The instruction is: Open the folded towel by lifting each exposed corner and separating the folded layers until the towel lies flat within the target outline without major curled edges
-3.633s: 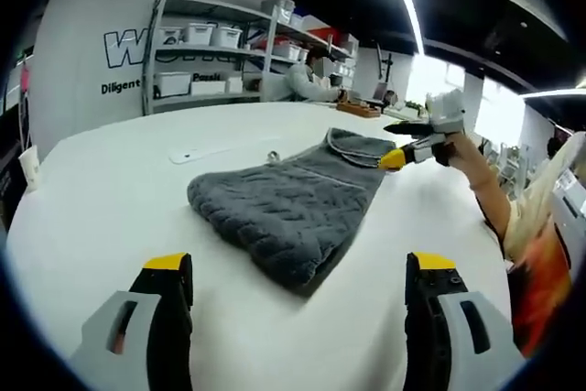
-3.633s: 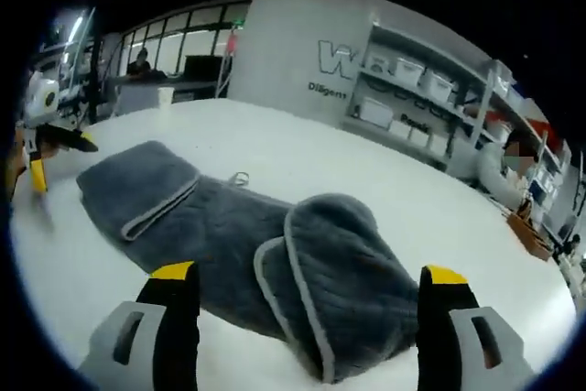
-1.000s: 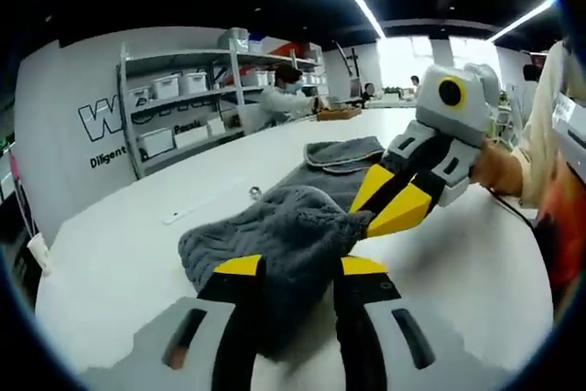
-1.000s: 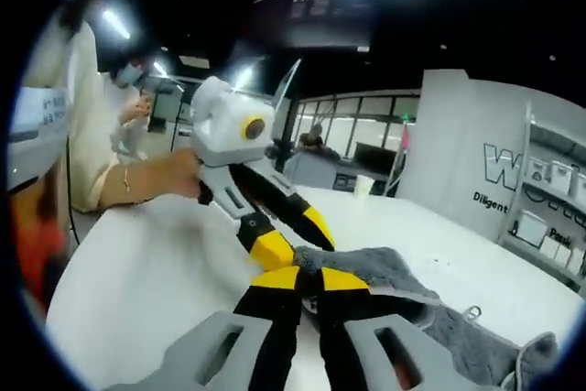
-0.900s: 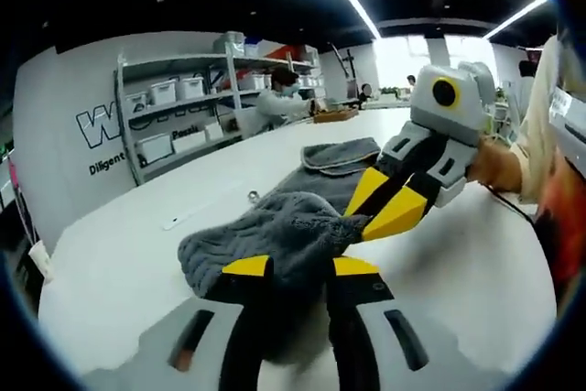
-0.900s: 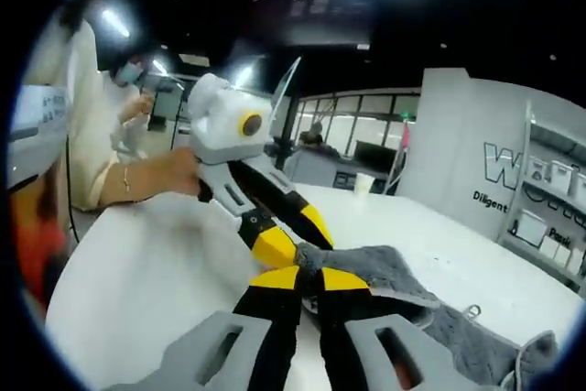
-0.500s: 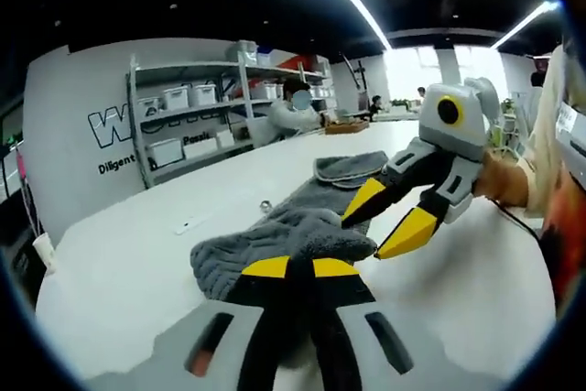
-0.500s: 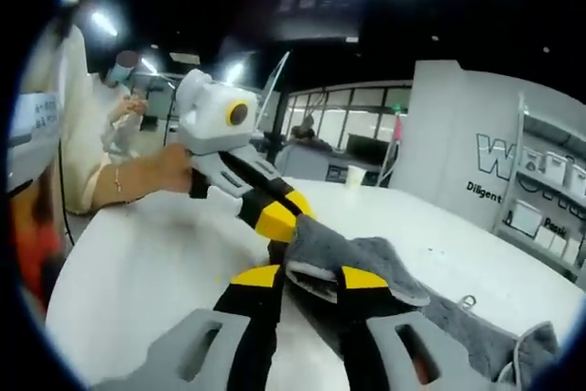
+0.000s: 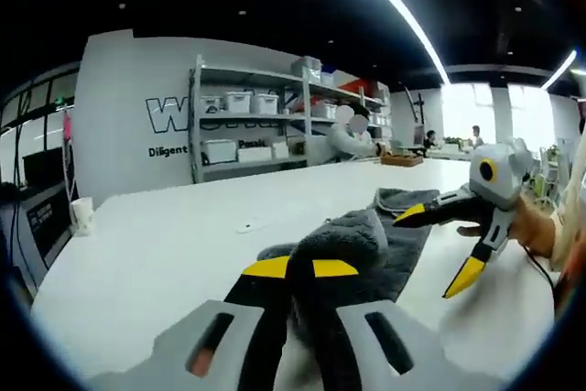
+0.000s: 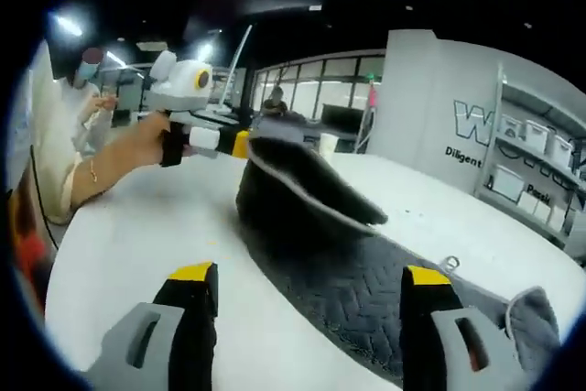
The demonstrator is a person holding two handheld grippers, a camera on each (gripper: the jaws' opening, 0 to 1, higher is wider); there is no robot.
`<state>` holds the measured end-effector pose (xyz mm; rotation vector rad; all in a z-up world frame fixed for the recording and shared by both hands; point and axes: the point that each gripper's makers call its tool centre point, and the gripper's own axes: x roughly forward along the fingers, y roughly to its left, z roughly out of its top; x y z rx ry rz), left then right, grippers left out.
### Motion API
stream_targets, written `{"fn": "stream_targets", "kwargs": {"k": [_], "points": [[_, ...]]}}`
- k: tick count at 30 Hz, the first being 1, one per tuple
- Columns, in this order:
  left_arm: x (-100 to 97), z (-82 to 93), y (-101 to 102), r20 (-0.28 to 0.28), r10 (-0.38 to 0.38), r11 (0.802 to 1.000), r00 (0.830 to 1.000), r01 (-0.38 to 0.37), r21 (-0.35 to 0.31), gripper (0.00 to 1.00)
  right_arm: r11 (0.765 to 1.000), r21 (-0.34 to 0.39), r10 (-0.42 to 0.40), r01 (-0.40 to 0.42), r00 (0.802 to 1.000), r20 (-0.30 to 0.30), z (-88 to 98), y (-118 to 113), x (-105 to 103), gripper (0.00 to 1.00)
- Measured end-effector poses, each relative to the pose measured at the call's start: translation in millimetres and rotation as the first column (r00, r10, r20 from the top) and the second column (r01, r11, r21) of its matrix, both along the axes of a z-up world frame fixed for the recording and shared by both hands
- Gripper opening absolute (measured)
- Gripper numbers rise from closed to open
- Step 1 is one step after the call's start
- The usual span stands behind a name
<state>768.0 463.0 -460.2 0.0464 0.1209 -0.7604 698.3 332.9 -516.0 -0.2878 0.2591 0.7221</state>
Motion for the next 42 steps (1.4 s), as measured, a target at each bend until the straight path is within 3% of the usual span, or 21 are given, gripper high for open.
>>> {"fn": "stream_targets", "kwargs": {"k": [4, 10, 14, 24, 30, 37, 42], "points": [[13.0, -1.8, 23.8, -0.007, 0.120, 0.993, 0.993, -0.120, 0.006, 0.05, 0.999, 0.008, -0.035, 0.035, 0.999, -0.025, -2.8, -8.0, 3.4, 0.86], [25.7, -17.1, 46.9, -0.125, 0.212, 0.972, 0.969, -0.222, -0.073, 0.05, 0.998, 0.011, -0.060, 0.060, 0.998, -0.028, -1.6, -14.3, 5.3, 0.84], [30.3, -26.9, 56.4, -0.173, 0.254, 0.958, 0.952, -0.272, -0.092, 0.05, 0.998, 0.012, -0.062, 0.063, 0.997, -0.035, -2.4, -15.0, 5.0, 0.83], [37.8, -34.8, 76.1, -0.195, 0.322, 0.935, 0.926, -0.344, -0.086, 0.06, 0.998, 0.005, -0.064, 0.065, 0.997, -0.038, -1.4, -16.8, 3.2, 0.82], [45.1, -47.2, 95.0, -0.235, 0.375, 0.912, 0.897, -0.403, -0.081, 0.06, 0.997, 0.007, -0.070, 0.071, 0.997, -0.037, 0.3, -18.6, 2.8, 0.82], [46.2, -56.0, 101.6, -0.238, 0.412, 0.903, 0.879, -0.429, -0.021, 0.07, 0.998, 0.005, -0.068, 0.068, 0.997, -0.042, -0.1, -18.4, 1.5, 0.81], [45.5, -59.7, 103.1, -0.253, 0.423, 0.900, 0.870, -0.436, 0.003, 0.20, 0.997, 0.007, -0.072, 0.072, 0.996, -0.043, 0.0, -19.1, 1.8, 0.81]]}}
